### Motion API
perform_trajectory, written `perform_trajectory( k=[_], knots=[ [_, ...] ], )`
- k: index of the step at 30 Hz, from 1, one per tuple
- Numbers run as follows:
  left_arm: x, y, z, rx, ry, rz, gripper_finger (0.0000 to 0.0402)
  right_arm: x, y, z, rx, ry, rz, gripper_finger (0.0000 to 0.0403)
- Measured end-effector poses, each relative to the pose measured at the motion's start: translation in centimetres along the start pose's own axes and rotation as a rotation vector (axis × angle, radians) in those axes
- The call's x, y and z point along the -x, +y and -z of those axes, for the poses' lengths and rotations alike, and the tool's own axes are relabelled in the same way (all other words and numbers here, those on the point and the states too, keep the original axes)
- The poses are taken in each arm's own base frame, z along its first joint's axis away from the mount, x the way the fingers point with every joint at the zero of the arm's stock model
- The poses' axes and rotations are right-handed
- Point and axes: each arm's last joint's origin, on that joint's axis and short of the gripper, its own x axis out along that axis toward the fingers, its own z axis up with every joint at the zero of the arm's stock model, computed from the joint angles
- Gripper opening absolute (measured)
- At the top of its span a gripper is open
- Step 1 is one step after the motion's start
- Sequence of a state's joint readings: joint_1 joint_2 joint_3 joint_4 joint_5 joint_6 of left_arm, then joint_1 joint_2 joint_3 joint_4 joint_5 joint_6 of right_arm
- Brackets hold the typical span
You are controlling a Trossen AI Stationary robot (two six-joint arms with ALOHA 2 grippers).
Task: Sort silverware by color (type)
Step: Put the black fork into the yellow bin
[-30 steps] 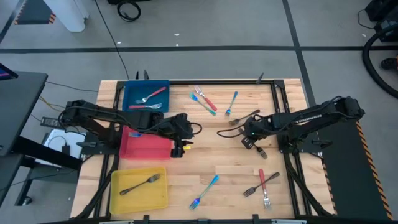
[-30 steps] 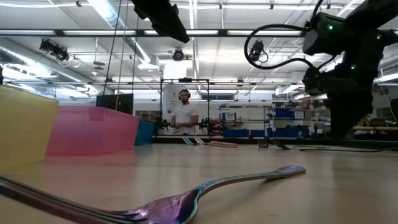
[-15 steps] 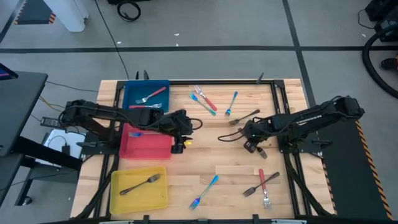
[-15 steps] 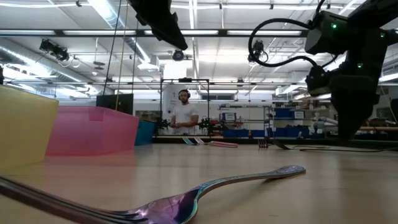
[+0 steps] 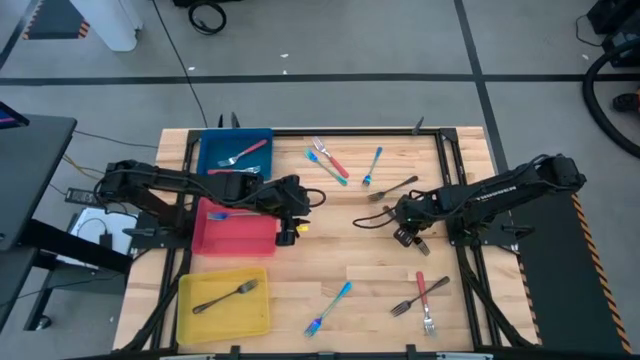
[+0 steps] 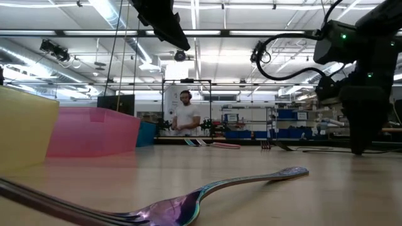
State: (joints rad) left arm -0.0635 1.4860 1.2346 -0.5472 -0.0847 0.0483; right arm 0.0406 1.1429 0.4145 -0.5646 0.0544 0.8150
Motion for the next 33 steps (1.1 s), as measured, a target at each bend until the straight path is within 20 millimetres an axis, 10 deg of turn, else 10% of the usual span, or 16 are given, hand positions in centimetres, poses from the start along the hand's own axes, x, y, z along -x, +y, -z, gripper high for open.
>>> perform_trajectory(
  k=[10,18,33],
  knots=[
    [0.0,0.0,0.0,0.0,-0.001,0.0,0.0139,-0.6,-0.7,0.4,-0.058,-0.059,0.068,0.0116],
    [0.0,0.0,0.0,0.002,-0.001,0.0,0.0139,-0.6,-0.9,0.4,-0.1,-0.079,0.102,0.0015],
    [0.0,0.1,0.0,0.004,-0.001,-0.003,0.0139,0.7,-0.2,-0.2,-0.001,-0.098,0.015,0.0008]
  ],
)
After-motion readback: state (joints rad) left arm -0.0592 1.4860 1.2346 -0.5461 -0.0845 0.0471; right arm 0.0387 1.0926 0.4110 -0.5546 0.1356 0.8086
